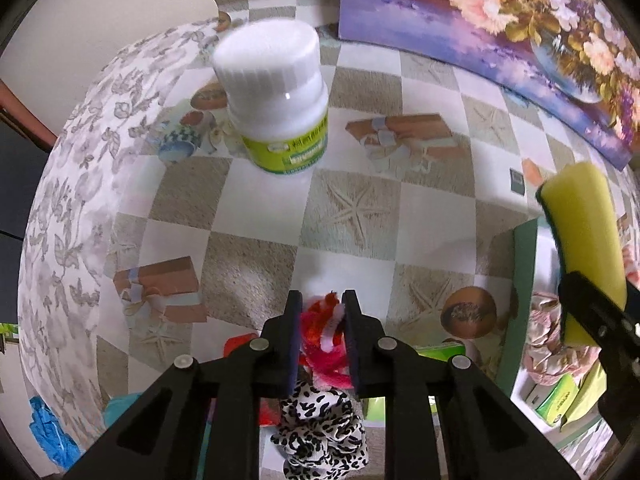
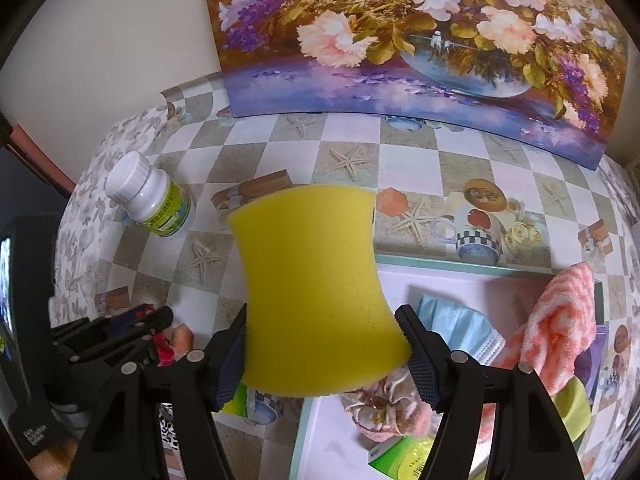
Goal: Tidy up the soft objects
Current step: 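Carry the sponge and red plush over the tray and open both grippers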
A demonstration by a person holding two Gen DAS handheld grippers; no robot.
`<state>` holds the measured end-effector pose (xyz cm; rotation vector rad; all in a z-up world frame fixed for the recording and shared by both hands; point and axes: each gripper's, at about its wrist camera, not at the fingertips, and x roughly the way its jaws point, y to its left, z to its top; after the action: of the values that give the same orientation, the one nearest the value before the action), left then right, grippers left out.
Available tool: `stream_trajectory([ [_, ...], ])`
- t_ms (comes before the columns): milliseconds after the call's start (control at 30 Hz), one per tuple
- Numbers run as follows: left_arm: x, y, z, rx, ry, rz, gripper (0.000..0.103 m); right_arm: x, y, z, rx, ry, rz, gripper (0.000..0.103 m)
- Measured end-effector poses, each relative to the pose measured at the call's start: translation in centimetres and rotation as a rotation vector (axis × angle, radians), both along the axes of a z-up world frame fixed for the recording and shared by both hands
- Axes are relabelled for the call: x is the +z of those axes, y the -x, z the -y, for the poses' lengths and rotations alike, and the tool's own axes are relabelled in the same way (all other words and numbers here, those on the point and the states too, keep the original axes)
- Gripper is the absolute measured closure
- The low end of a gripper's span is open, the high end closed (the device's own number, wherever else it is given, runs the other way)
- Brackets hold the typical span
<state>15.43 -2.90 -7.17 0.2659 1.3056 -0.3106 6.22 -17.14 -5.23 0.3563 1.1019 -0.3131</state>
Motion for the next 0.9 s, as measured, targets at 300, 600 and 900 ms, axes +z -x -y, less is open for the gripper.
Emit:
stream_trajectory([
  [300,4.5,1.5,0.9,-0.012,0.037,0.092,0.082,1.6,2.7,1.1,-0.047,0.004,0.013,0.031],
  [600,6.8,4.9,2.8,-0.089,0.103,0.117,0.082,2.7,7.3,2.8,-0.124,0.004,0.006,0.031],
  [900,6.7,10.1,5.8,-0.209,0.107,0.103,0.082,3.4,12.7,4.2,-0.198,0.024,-0.003,0.031],
])
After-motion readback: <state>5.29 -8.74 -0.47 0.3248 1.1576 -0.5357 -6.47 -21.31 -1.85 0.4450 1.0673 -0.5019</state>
